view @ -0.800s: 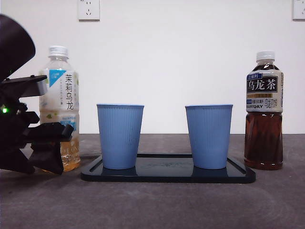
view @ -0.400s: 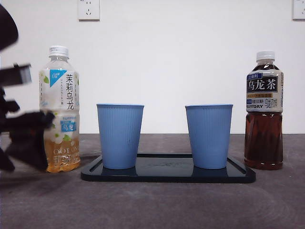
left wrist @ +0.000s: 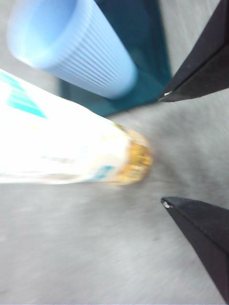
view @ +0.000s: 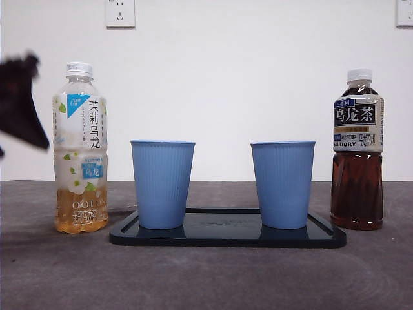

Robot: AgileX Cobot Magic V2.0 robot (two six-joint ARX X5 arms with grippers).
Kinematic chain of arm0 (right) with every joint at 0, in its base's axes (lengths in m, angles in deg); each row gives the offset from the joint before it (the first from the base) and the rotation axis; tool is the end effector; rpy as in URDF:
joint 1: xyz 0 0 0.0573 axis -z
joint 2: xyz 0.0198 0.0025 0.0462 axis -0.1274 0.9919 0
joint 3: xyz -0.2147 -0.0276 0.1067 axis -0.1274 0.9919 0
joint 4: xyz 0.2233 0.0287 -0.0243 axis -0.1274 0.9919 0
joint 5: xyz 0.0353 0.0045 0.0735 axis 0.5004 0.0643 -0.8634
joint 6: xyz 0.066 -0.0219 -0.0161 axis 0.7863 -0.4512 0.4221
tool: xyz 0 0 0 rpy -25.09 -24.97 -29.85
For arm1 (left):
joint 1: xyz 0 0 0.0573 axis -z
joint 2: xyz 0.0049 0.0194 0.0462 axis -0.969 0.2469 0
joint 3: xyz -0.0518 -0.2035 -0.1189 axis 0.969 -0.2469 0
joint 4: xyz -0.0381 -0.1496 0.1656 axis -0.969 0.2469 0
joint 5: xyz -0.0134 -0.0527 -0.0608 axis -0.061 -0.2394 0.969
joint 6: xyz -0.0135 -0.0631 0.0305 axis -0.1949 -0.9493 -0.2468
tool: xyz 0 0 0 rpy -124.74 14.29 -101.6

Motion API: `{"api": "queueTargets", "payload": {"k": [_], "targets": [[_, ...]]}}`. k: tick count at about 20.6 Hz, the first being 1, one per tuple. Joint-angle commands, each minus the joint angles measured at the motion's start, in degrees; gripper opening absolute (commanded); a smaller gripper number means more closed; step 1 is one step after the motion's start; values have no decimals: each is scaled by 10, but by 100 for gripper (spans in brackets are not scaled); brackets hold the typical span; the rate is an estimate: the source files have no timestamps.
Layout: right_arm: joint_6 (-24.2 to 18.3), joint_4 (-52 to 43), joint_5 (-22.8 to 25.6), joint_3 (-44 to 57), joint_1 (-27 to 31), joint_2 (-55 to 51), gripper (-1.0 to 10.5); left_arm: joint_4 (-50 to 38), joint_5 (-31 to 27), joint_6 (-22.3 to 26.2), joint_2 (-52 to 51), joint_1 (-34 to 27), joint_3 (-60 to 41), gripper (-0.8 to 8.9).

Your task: Pour the drink into the cup

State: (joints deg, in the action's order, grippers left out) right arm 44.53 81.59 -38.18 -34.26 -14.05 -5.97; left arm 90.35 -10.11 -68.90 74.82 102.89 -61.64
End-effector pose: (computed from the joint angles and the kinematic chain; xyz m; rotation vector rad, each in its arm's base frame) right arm 0.0928 0.0413 0.2904 0.0012 0.1995 0.4553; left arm 0.1628 -0.0756 0.1956 -0.0712 0.5809 -0.2636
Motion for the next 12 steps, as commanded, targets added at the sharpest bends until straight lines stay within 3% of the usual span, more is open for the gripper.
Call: {"api": "queueTargets", "payload": {"k": [1,12], "targets": [[11,10,-1,-9,-3,1,433,30,1,0,-40,3,42,315],[91,81,-2,-9,-3,2,431,167,2,17,-114,3,171,306]]}}
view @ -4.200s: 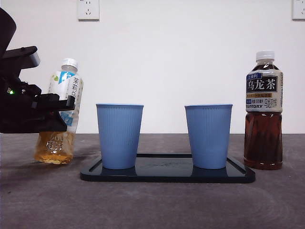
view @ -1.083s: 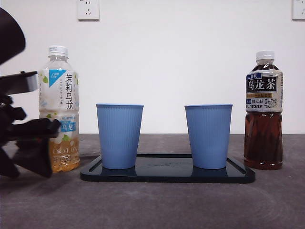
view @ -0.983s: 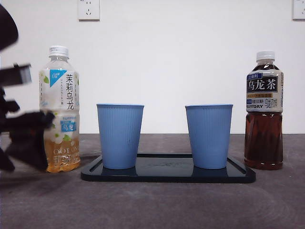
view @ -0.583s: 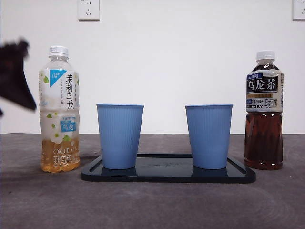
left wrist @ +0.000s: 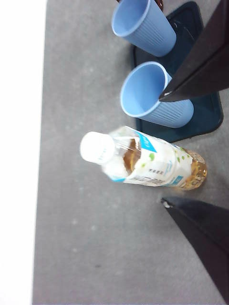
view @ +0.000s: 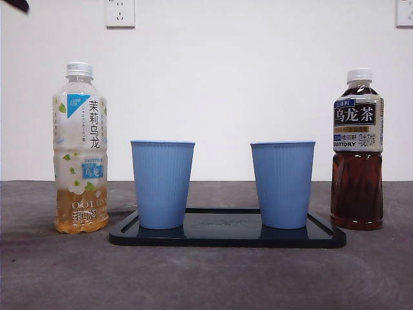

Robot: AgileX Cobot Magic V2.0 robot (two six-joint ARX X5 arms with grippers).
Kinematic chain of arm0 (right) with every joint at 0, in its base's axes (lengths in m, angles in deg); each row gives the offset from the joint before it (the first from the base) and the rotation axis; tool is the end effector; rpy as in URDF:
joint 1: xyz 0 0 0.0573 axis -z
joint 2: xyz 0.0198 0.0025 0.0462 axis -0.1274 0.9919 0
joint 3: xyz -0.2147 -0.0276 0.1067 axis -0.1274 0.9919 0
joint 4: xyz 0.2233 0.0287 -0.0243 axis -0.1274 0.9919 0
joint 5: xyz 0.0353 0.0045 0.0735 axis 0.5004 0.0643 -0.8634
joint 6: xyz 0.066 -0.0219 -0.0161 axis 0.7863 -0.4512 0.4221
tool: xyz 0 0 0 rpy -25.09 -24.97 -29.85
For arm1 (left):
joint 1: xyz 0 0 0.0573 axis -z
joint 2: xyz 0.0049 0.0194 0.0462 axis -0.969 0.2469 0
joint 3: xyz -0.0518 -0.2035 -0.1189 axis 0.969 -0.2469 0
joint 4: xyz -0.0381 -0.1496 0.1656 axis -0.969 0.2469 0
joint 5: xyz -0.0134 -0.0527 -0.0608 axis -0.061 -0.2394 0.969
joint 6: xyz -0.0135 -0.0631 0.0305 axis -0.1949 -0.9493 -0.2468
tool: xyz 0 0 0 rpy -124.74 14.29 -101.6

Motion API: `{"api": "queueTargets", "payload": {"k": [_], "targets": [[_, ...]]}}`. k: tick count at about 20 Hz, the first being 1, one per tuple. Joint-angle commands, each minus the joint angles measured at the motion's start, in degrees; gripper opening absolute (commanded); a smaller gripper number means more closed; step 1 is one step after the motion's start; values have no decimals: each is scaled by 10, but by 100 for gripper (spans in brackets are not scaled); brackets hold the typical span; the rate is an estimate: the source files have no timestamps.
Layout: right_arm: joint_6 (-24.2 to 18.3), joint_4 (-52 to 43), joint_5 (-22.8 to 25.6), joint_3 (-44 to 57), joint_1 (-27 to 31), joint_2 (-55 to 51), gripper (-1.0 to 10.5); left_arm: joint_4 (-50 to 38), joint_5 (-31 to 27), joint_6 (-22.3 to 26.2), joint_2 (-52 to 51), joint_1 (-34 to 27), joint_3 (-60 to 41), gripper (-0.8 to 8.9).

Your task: Pour the drink into the cup

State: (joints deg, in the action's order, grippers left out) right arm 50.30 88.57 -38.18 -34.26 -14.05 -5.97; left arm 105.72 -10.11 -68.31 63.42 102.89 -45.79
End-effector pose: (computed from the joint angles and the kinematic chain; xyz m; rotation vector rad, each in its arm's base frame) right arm 0.0893 0.0399 0.2760 0.0816 0.3434 0.4345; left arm 0.1289 -0.0582 0.2863 -0.1268 0.3835 -0.2962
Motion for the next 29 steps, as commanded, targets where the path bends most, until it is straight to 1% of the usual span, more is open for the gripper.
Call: {"api": "queueTargets", "payload": {"k": [1,2,3,5,6,7,11,13,23,25,26,27,28,29], "targets": [[39,22,-2,-9,-3,2,411,20,2,11,-3,3,16,300],[43,30,-2,-9,-3,2,378,26,2,11,-5,3,18,277],[46,38,-2,-9,-3,2,326,32,2,10,-7,3,21,233],[46,49,-2,-9,-3,2,178,39,3,10,-7,3,21,110],[46,52,-2,-9,-3,2,81,43,3,10,-7,3,21,19],[46,53,-2,-9,-3,2,3,46,3,10,-7,3,21,11],[46,53,0,-9,-3,2,8,46,3,10,-7,3,21,11],[53,53,0,-9,-3,2,8,46,3,10,-7,3,21,12],[53,53,1,-9,-3,2,8,45,3,10,-7,3,21,11],[53,53,1,-9,-3,2,8,29,-1,12,-8,2,21,11],[53,53,1,-9,-3,2,8,27,-5,35,-17,-3,21,11],[53,53,1,-9,-3,2,8,26,-6,75,-30,-17,19,11],[53,53,1,-9,-3,2,8,10,-6,96,-45,-39,8,11],[53,53,1,-9,-3,2,8,-24,-6,107,-66,-69,-14,11]]}}
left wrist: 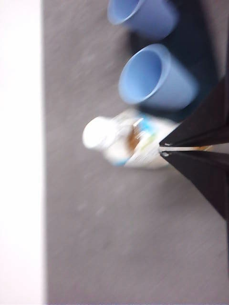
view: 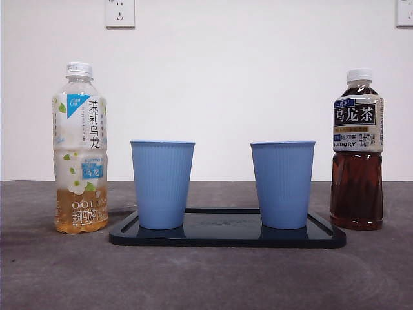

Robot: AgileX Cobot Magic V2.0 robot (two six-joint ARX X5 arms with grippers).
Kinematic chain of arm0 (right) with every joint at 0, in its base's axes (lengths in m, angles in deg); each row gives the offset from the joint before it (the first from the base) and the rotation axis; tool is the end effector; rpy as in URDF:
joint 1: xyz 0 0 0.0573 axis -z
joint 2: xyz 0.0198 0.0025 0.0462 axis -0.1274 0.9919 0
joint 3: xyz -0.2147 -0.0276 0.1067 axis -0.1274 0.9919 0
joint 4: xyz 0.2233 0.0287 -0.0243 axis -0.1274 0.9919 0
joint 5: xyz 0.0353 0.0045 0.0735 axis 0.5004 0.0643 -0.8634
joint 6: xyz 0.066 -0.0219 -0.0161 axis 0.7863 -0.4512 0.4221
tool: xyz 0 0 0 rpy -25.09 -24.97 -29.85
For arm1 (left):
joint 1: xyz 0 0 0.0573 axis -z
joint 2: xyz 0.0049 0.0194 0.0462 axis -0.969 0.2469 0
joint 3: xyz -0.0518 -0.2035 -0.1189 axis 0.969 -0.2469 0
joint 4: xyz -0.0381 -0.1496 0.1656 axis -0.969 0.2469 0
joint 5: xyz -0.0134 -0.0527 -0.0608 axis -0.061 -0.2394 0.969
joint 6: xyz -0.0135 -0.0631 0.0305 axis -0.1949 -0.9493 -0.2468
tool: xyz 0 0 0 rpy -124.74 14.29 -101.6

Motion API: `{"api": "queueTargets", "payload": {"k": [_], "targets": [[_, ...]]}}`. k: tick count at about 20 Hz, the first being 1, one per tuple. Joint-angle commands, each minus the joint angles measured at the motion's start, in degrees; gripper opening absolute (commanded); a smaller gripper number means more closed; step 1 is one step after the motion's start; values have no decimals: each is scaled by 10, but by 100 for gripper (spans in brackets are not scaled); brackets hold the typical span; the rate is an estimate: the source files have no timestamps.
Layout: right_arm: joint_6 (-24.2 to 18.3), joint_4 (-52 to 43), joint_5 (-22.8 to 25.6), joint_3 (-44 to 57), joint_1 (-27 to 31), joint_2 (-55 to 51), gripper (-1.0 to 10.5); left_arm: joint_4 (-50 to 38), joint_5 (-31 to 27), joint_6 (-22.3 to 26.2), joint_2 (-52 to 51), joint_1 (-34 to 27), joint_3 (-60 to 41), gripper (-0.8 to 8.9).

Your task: Pour the drink into the cup

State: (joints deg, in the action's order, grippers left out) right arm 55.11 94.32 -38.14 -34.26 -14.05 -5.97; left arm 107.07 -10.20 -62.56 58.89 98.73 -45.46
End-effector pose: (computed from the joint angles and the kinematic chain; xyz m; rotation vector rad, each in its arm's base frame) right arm 0.0852 0.0383 0.2645 0.1476 0.4609 0.4057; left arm 0.1181 -0.0423 0.2944 -0.0581 0.3068 -0.2466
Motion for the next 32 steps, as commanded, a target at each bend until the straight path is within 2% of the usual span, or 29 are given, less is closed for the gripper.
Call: {"api": "queueTargets", "payload": {"k": [1,5,11,19,21,32], "targets": [[5,-5,1,-9,-3,2,8,-88,-5,56,-47,-65,-52,11],[5,-5,1,-9,-3,2,8,-228,-42,78,-133,-174,-188,11],[5,-5,6,-9,-3,2,8,-254,-66,78,-221,-245,-325,11],[5,-5,6,-9,-3,2,8,-237,-66,80,-284,-253,-418,11],[5,-5,6,-9,-3,2,8,-204,-71,85,-292,-253,-419,11],[5,-5,6,-9,-3,2,8,-211,-72,86,-292,-253,-419,11]]}}
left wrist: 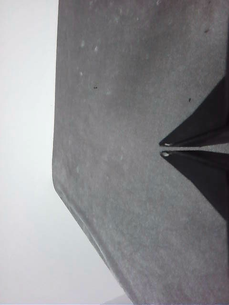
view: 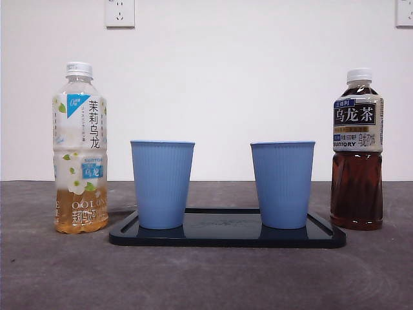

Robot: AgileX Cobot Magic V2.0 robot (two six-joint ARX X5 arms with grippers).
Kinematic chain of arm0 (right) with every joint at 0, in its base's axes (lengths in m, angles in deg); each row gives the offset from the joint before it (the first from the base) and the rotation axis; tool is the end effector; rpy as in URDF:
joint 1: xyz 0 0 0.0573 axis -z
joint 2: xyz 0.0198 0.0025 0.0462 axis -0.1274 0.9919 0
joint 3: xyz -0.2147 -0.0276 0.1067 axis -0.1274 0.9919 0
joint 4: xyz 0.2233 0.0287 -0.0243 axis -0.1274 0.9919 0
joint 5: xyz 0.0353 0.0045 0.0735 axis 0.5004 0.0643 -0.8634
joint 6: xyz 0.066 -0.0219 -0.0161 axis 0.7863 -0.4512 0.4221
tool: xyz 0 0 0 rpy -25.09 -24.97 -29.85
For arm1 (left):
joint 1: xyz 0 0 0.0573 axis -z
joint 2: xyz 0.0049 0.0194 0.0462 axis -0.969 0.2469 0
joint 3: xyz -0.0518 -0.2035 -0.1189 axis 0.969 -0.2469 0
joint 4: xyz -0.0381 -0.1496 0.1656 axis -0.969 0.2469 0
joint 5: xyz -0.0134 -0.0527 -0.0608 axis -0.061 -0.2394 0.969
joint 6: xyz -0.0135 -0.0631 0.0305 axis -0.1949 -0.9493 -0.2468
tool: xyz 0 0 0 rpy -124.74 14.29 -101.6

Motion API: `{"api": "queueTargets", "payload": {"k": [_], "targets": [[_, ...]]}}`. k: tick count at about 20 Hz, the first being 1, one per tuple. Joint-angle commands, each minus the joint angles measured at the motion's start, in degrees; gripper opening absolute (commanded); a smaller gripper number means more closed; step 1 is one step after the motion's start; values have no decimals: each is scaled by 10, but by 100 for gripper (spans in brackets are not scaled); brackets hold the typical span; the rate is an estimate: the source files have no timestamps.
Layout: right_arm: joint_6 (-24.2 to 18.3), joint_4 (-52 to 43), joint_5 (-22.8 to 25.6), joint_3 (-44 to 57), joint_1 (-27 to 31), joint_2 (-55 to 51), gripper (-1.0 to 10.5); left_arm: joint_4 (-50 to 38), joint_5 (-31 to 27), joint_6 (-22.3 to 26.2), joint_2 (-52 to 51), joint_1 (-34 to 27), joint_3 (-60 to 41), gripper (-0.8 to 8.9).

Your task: Pour the drink into the cup

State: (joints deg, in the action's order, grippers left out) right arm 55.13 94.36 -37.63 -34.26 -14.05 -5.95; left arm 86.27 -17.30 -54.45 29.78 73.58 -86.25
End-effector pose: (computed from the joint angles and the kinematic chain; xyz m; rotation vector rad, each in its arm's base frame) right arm 0.0854 0.0379 0.2644 0.1461 0.4606 0.3968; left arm 0.1144 0.0182 0.1538 0.0178 0.1396 0.2929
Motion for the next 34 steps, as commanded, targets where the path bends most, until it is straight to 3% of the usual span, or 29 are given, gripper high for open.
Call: {"api": "queueTargets", "payload": {"k": [1,6,10,16,18,23,34], "targets": [[5,-5,1,-9,-3,2,8,-3,-1,5,-1,-1,-12,11],[3,-5,1,-9,-3,2,8,-3,-1,5,-1,-1,-12,11],[-74,-37,28,-3,33,-17,8,-3,-1,5,-1,-1,-12,11],[-115,-282,45,153,153,-115,8,-3,-1,5,-1,-1,-12,11],[-117,-362,45,220,174,-143,8,-4,-1,5,-1,-1,-12,11],[-117,-438,47,304,196,-180,8,-4,-1,5,-1,-1,-12,11],[-115,-449,110,383,209,-201,8,-4,-1,5,-1,-1,-12,11]]}}
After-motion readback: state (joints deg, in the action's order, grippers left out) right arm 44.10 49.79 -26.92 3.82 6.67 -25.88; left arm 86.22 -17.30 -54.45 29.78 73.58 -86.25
